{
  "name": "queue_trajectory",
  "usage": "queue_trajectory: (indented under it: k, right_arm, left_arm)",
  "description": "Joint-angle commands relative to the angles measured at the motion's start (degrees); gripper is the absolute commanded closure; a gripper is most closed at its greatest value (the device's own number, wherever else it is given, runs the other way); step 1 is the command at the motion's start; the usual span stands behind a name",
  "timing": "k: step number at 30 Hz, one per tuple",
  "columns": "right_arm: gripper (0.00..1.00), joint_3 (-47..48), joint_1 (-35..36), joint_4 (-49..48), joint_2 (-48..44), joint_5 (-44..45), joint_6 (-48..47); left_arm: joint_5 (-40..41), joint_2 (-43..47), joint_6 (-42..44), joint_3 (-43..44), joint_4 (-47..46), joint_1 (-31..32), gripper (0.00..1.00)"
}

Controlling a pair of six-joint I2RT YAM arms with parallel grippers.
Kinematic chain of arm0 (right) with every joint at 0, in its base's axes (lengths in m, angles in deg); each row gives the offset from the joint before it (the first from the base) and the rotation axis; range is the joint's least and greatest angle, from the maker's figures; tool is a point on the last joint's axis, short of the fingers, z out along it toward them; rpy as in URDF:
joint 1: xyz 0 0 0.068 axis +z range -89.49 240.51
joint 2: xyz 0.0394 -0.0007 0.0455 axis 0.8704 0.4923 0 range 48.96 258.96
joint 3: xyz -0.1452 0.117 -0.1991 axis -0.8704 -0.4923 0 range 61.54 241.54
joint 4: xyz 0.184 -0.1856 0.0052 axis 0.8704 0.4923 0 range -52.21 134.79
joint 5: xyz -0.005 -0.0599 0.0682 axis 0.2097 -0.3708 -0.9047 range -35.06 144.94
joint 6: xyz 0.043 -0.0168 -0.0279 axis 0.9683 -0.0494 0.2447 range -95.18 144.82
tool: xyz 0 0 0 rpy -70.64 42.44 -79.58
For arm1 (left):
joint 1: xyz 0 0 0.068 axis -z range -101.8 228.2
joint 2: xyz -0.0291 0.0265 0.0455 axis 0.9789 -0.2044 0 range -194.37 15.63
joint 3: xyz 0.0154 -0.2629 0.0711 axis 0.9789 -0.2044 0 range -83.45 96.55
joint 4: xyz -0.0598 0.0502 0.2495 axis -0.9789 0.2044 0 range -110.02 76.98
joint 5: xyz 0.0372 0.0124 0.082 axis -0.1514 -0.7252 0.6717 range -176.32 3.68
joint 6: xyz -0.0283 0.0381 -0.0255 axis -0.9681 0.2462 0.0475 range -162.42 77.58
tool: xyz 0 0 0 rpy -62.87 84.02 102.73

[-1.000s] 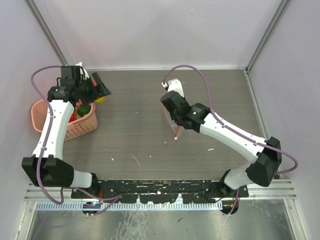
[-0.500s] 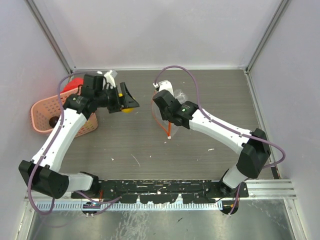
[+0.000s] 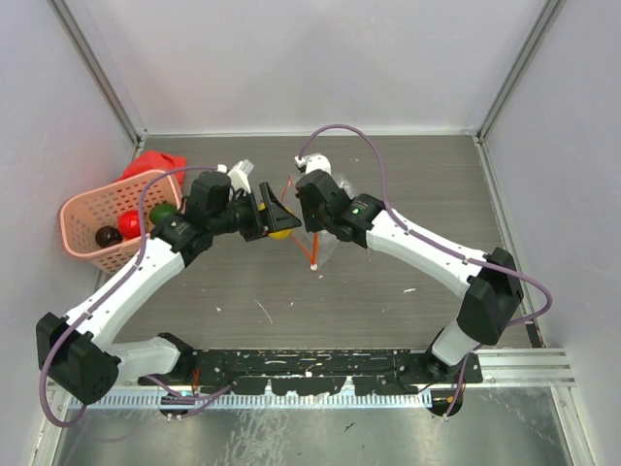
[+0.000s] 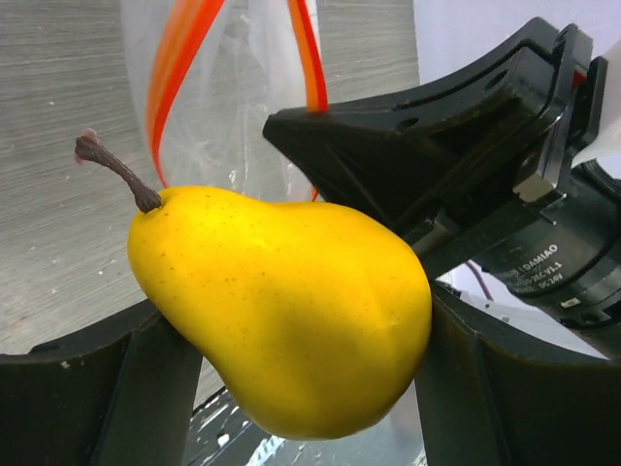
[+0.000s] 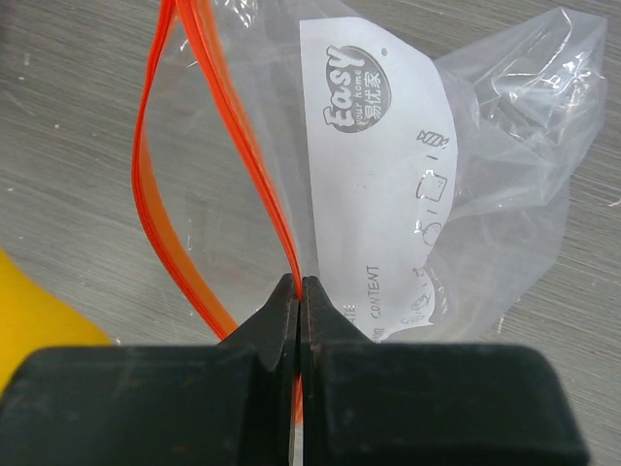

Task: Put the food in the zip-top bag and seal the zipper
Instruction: Place the fake fruit in the zipper food storage bag.

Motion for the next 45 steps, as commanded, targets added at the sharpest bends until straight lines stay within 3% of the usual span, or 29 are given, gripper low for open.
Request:
queue_trajectory:
  k: [1, 16, 27, 38, 45]
  right_arm:
    - [1.0, 2.6, -0.23, -3.91, -1.41, -4.38, 2.16]
    - [1.0, 1.61, -0.23, -6.57, -4.87, -14.75, 4.48]
    - [1.0, 0.26, -0.23, -9.37, -6.6, -20.87, 5.77]
    - [1.0, -1.0, -0.26, -12.49, -7.68, -27.62, 7.65]
    - [1.0, -2.77, -0.32, -13.84, -7.85, -28.18, 8.35]
  left_arm:
    - [3.89, 2.39, -4.99, -1.71, -10.54, 1.31, 0.59]
    - [17.18, 0.63, -10.23, -9.37, -17.15, 3.72, 0.56]
    - [25.77, -0.61, -7.58, -8.55, -11.47, 5.7, 0.57]
    - [40.52, -3.85, 1.0, -1.24, 1.81, 10.81, 0.56]
    - [36.91, -1.81, 2.14, -0.96, -0.8, 11.09, 0.55]
